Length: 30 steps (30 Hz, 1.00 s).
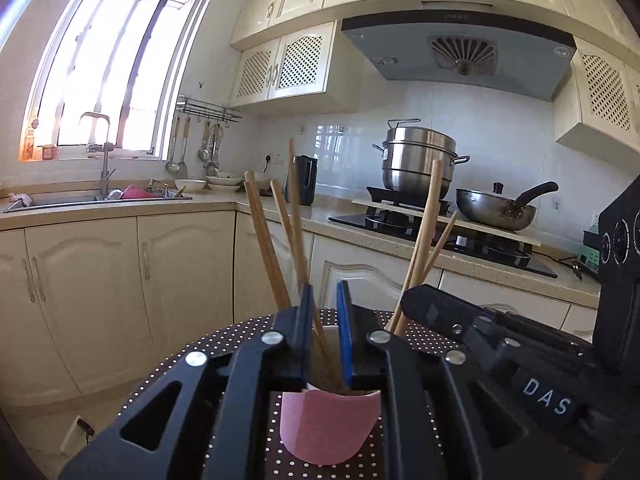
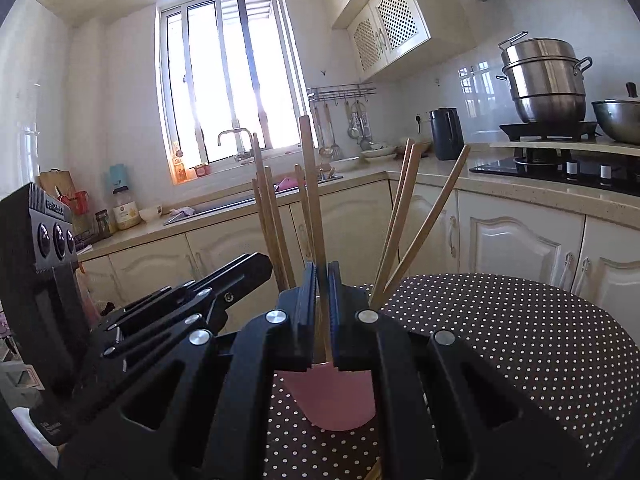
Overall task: Organize utensils
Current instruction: 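Open the left tool over the cup while the right tool releases its chopstick into it, then move both open tools back down to the remaining chopstick pile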
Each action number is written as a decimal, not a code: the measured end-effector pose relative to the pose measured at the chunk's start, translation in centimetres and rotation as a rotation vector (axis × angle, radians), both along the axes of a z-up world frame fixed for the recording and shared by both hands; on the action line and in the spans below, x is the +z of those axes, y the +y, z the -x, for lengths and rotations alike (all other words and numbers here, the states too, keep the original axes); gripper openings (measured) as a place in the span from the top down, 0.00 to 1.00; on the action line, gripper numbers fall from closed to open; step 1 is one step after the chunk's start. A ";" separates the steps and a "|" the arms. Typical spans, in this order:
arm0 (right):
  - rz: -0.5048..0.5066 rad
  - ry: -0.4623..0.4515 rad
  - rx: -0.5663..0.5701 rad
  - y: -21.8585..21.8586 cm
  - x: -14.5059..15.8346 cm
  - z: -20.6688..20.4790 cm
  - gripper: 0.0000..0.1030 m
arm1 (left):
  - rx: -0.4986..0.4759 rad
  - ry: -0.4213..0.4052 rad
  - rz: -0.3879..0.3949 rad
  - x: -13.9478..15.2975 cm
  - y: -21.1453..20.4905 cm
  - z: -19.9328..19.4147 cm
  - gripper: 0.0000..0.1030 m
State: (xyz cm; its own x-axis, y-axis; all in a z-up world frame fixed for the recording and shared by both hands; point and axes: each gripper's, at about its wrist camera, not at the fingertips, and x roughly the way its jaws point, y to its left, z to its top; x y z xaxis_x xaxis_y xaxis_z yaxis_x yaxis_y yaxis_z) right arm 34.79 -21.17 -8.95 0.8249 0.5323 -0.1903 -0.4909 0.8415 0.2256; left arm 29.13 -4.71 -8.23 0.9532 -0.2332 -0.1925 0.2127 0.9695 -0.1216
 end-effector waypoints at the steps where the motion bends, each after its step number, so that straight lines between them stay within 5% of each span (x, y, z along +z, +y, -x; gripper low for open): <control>1: 0.000 0.003 -0.003 0.0 0.1 0.2 0.93 | 0.002 -0.003 0.002 0.1 0.2 0.3 0.73; 6: -0.013 0.025 -0.011 -0.1 0.8 1.1 0.89 | 0.006 -0.018 -0.004 1.1 0.9 2.0 0.65; 13: -0.018 0.014 -0.054 -0.8 2.3 3.5 0.57 | 0.012 -0.024 -0.006 2.7 2.1 4.7 0.49; 16: 0.000 0.014 -0.061 -1.0 2.7 4.6 0.56 | 0.003 0.001 -0.019 3.0 2.2 5.6 0.42; 23: 0.036 0.068 -0.101 -2.9 2.3 6.7 0.54 | -0.054 0.140 -0.079 1.9 0.8 6.4 0.39; 30: 0.080 0.230 -0.142 -5.3 -1.0 7.4 0.51 | -0.117 0.380 -0.148 -2.3 -2.5 5.1 0.37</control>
